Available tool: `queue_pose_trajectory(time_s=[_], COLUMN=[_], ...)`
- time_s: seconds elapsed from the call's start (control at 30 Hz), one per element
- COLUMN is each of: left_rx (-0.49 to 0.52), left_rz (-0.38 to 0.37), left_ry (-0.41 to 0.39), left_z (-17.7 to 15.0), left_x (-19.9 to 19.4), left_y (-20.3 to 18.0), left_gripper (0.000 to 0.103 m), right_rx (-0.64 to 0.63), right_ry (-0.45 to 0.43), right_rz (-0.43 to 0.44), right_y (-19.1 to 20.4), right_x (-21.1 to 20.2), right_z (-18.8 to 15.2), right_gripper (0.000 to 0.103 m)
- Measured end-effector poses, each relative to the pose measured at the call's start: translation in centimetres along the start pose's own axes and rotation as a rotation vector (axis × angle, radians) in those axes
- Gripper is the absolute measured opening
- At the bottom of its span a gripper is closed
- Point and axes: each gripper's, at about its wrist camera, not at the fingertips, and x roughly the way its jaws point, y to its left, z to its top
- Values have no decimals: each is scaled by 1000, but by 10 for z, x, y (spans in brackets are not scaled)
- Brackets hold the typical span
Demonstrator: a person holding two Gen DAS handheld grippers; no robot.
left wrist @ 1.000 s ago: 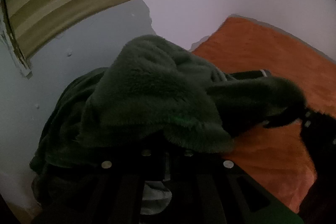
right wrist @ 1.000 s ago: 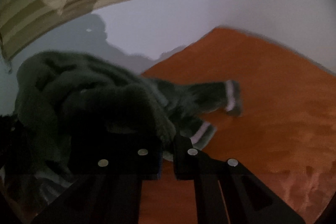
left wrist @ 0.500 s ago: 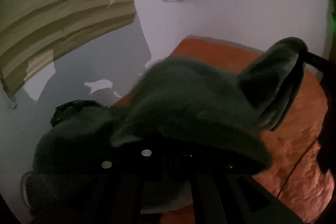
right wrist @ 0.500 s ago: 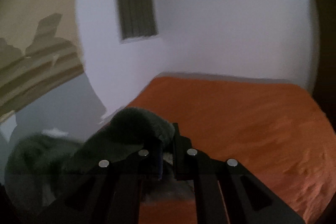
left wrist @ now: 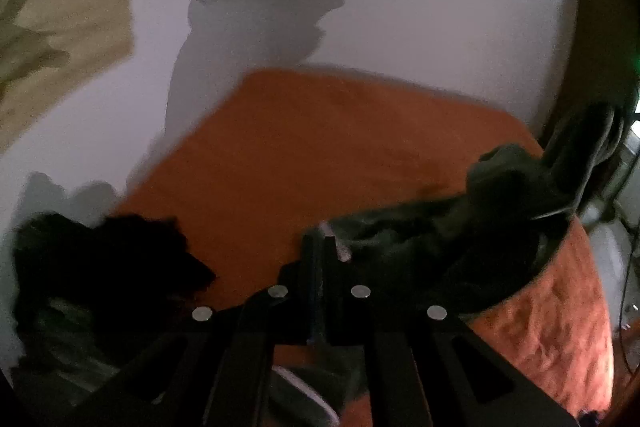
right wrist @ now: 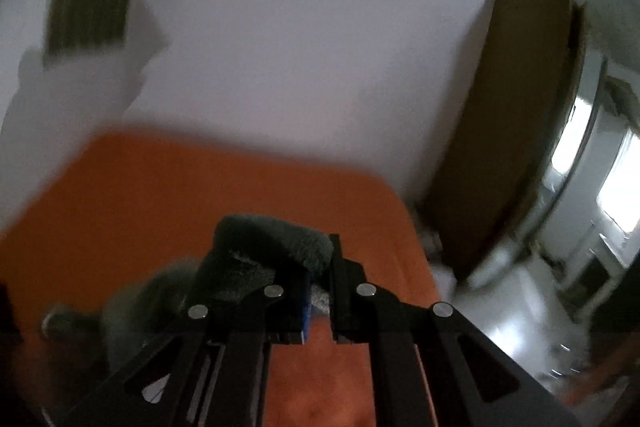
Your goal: Fold clothes
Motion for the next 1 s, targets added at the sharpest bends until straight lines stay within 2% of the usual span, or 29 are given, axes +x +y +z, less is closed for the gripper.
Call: queue_pose_trajectory(time_s=[0.13, 0.23, 0.37, 0.5, 0.57, 0.6, 0.63, 0.73, 1.0], left_rx=[48, 108, 153, 177, 185, 201, 216, 243, 289], left_rz=[-66, -86, -115, -92, -96, -92, -90, -107, -150], left_ry=[112, 169, 234, 265, 262, 249, 237, 216, 248], left_z=[-23, -32, -39, -32, -25, -21, -18, -17, -19], left_x=[37, 61, 81, 69, 58, 47, 38, 23, 4], left_y=[-46, -79, -115, -126, -130, -132, -133, -140, -179], left_gripper=[7, 8, 11, 20, 30, 33, 41, 63, 64], right_rx=[55, 4, -23, -53, -64, -58, -52, -33, 9], right_ry=[304, 395, 438, 458, 463, 460, 458, 451, 433], right_rz=[56, 44, 112, 172, 178, 183, 189, 206, 246], right_y=[-54, -74, -104, -106, -104, -106, -107, -111, -121], right_x=[66, 85, 89, 92, 90, 84, 79, 63, 24], right_z=[-69, -122, -162, -209, -221, -221, -221, -221, -219], right_gripper=[6, 6, 6, 9, 15, 24, 33, 38, 38])
